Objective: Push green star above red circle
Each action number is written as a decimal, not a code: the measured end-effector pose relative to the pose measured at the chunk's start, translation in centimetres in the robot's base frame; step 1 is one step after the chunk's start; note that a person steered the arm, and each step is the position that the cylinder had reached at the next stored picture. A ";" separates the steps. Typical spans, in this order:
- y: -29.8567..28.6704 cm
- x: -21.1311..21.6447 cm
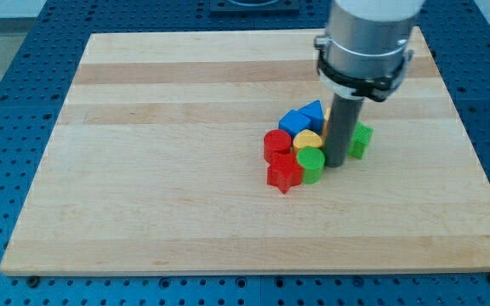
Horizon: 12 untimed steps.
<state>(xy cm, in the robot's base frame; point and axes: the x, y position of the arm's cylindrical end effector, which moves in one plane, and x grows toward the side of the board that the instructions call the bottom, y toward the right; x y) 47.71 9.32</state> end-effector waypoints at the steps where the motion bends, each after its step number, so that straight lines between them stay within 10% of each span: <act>1: 0.1 0.0; 3: 7.5 2.2; 6: 3.1 1.0; 8: 13.1 0.4; 12: 4.5 -1.3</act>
<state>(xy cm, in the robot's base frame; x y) 46.42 13.85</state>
